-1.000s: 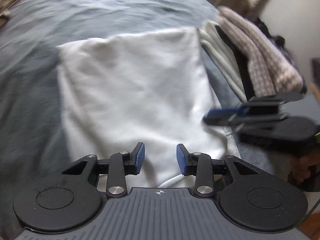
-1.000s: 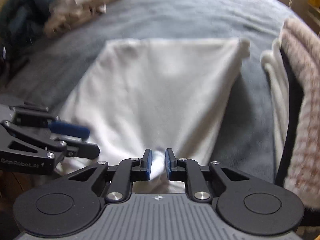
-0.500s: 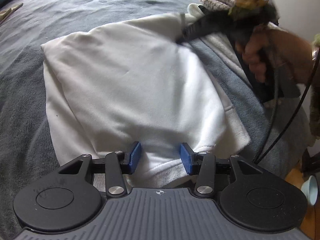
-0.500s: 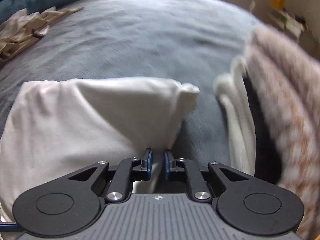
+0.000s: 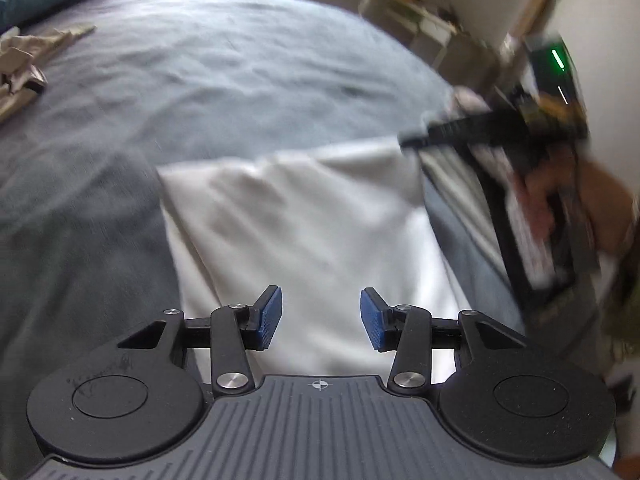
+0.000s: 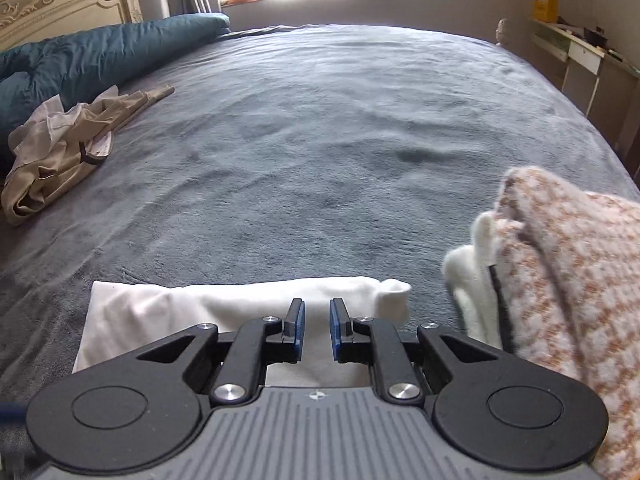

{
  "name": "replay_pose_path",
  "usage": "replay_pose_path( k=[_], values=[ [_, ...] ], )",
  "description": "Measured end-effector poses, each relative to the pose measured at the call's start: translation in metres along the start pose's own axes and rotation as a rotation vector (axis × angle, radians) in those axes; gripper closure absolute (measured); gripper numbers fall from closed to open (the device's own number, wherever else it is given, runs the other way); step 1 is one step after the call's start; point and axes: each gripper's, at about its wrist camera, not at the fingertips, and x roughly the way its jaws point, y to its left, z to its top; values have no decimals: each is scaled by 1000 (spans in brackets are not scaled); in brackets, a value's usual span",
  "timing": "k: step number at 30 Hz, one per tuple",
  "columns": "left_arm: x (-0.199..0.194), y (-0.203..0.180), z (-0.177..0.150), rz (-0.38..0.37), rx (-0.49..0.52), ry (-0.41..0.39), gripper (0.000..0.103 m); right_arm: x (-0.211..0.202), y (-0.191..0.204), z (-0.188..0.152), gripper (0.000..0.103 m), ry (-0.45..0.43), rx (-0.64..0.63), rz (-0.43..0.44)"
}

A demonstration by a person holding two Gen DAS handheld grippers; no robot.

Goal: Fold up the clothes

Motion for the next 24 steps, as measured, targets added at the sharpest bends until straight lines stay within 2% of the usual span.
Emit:
replay_pose_path(
  k=[2,5,7,8,10,13,15,18,20,22,24],
  values=[
    [22,11,21,22,-8,-56,60,7,7,2,88,-5,-22,1],
    [69,35,45,87,-28,-86,60,22,12,4,88,-31,-61,-28],
    [98,51,46,149,-36,-48,60,37,7,1,89,-27,-84,-79],
    [106,59,41,151,-44,-43,60,44,-2,-3,93,-9,-64,-99],
    [110,69,30,127,-35,-55,59,56,-18,-9,98,19,-20,-127],
    [100,63,24,120,38,-58,60,47,-23,-3,99,21,11,-114],
    [93,61,32,112,45,-48,60,37,-18,6,94,1,16,-73],
    [81,55,44,86,67,-71,59,33,-2,18,94,-33,-15,14],
    [92,54,52,60,83,-63,59,46,6,22,94,-27,-42,48],
    [108,58,56,54,86,-32,59,67,2,17,95,22,-31,36],
    [124,77,47,38,52,-19,58,80,-11,9,101,46,-13,-15]
  ],
)
